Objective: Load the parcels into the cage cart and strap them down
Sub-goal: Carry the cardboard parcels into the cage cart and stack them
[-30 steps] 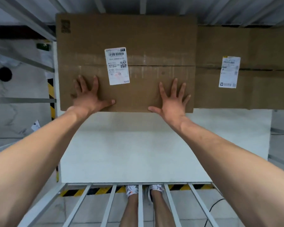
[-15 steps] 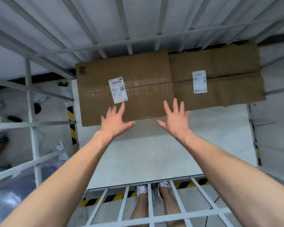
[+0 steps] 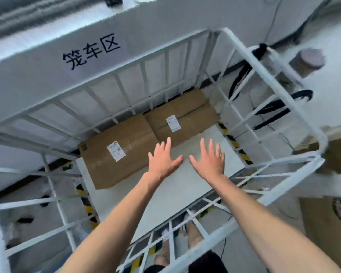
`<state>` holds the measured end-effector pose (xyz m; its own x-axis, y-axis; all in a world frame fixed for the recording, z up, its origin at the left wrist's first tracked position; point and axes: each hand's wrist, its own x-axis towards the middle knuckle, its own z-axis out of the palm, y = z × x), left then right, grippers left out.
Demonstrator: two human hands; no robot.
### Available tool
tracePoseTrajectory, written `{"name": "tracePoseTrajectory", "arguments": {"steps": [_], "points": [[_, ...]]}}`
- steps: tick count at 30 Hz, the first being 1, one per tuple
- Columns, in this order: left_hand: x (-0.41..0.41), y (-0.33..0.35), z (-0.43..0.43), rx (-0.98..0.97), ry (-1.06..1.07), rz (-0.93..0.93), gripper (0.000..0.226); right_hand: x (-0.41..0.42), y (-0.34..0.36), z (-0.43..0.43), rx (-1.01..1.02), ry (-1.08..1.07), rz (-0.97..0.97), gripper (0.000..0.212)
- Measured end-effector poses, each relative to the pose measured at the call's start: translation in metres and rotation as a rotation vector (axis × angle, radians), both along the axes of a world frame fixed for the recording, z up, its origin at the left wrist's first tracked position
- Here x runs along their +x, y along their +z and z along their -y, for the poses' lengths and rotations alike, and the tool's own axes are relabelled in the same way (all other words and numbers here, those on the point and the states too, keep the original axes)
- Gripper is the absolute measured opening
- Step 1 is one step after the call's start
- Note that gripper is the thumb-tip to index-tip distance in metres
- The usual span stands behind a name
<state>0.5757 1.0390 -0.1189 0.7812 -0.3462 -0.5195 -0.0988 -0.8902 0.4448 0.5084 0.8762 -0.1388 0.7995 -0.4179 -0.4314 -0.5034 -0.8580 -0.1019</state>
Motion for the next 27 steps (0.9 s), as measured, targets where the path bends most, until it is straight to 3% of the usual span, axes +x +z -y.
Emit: {"name": "tracePoseTrajectory", "arguments": {"steps": [11,21,27], "points": [[-0.133,0.099,0.233,-0.12,-0.476,0.07,0.083,-0.245,0.102,0.193,-0.041,-0.641,0.103,0.087],[-0.287,0.139,0.463,-0.198,-0.788,0.105,0.089,-0.432,0.139,0.368,-0.072,-1.004,0.224,0.087],[-0.379,0.151,0.567,-0.248,-1.008,0.093,0.086,-0.515,0.144,0.423,-0.103,-1.237,0.298,0.088]]}}
